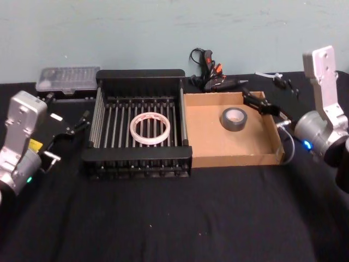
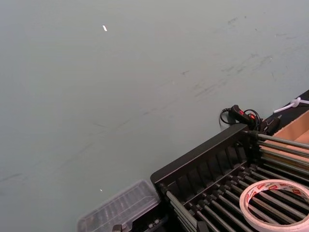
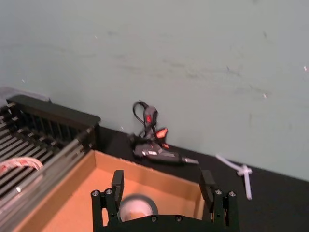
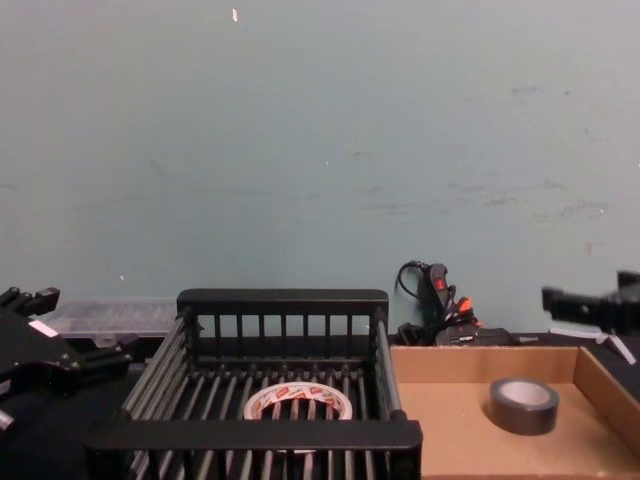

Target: Pick up the white tape and place it into the black box , Pick up the silver tape and place it into the brown box.

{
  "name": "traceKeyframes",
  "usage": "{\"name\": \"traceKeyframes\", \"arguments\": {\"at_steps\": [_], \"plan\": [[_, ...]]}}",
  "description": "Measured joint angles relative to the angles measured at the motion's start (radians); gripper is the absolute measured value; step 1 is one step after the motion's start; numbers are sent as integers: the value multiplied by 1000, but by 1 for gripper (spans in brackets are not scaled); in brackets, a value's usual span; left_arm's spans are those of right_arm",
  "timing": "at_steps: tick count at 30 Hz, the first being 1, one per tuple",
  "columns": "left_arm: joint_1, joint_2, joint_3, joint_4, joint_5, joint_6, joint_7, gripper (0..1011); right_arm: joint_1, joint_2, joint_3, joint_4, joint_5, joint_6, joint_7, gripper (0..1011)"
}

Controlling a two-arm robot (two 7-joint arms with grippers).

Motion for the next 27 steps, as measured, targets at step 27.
{"name": "traceKeyframes", "arguments": {"at_steps": [27], "plan": [[0, 0, 0, 0, 0, 0, 0, 1001, -39, -20, 20, 48, -19, -4, 2, 1002]]}}
